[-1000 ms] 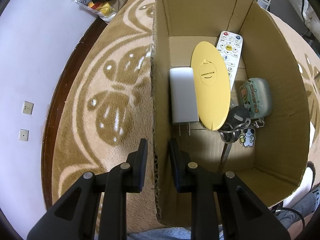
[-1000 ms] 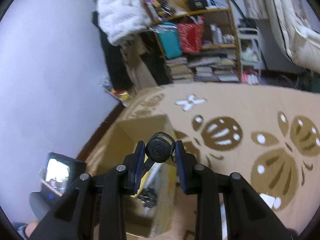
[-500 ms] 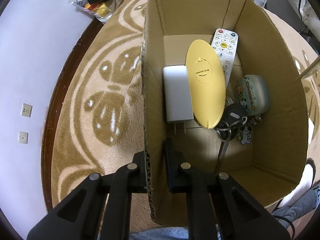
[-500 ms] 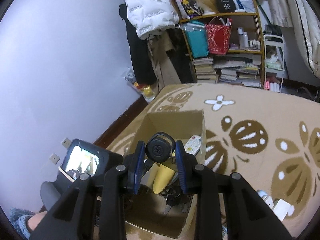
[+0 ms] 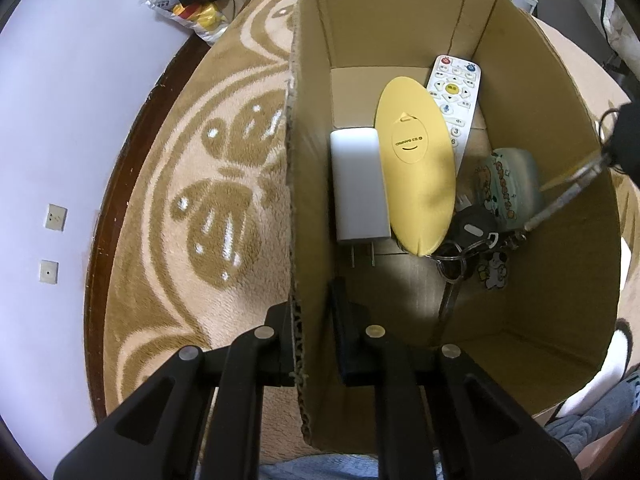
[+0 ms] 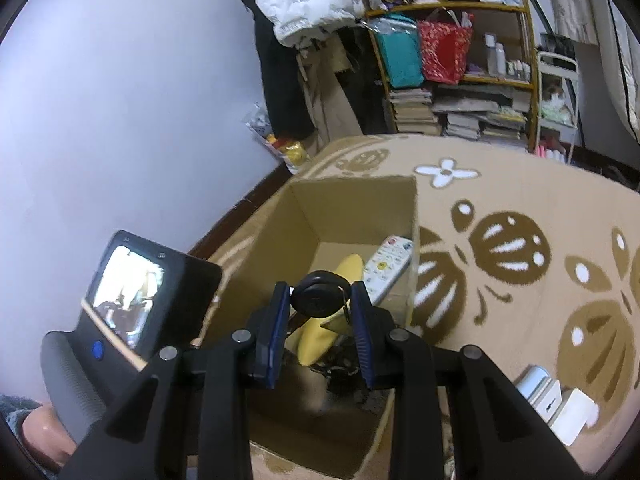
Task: Organize rigid objects
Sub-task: 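Grasp the black round item and carry it into the box, then release the black item in the box and grasp the grey-white wall device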
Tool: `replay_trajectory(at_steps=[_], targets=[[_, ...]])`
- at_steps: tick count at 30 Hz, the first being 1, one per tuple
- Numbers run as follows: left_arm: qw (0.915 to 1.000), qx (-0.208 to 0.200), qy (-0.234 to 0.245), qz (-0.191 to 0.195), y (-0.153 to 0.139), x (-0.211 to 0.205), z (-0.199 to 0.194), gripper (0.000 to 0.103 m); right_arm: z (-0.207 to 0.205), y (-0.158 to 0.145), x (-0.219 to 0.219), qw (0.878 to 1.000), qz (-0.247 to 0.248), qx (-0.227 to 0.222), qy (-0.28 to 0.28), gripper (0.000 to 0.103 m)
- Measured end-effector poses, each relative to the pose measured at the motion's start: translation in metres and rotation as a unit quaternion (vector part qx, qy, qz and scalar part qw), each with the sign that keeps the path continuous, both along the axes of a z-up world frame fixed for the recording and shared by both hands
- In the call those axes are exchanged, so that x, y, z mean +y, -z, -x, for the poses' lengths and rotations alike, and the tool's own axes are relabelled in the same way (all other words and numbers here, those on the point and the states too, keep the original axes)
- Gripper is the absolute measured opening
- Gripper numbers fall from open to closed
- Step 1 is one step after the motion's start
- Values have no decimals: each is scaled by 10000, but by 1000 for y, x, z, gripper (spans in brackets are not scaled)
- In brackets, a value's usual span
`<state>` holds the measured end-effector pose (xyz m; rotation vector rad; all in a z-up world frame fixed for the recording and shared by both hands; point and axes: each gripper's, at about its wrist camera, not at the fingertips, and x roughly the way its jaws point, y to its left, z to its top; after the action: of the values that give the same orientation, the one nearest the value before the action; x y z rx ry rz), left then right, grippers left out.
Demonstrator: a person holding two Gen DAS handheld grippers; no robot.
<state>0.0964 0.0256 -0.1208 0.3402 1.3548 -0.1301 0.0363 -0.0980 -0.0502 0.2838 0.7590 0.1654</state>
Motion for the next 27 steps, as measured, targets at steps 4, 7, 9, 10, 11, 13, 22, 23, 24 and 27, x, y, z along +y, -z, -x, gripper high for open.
replay_trajectory(at_steps=[4, 7, 9, 10, 11, 13, 22, 23, 24, 27], targets=[[10000, -2, -8, 10, 0, 1, 0, 14, 1, -4, 4, 10000, 80, -30, 20, 32], [10000, -6, -9, 5, 0, 1, 1, 14, 2, -7, 3, 9999, 86, -53, 97, 35], [10000, 6, -22, 25, 1, 1, 1, 14, 2, -9, 1, 9997, 176, -70, 177, 54], [10000, 8, -26, 28, 1, 1, 1, 14, 4, -10, 0, 9994, 248, -88, 243, 58], [10000, 3, -22, 20, 1, 1, 1, 15, 5, -11, -2, 9990, 305, -108, 306, 66], [10000, -4, -2, -3, 1, 0, 2, 15, 7, -12, -8, 9984, 343, -109, 445, 76], [10000, 44, -14, 2, 1, 2, 3, 15, 22, 2, -53, 9898, 433, 263, 1331, 103], [10000, 51, -14, -5, 1, 2, 3, 15, 25, 3, -58, 9875, 469, 310, 1474, 103], [10000, 52, -14, -11, 1, 2, 4, 15, 29, 6, -65, 9855, 455, 385, 1589, 103], [10000, 77, -35, 0, 4, 4, 4, 15, 38, 13, -80, 9818, 333, 605, 1767, 103]])
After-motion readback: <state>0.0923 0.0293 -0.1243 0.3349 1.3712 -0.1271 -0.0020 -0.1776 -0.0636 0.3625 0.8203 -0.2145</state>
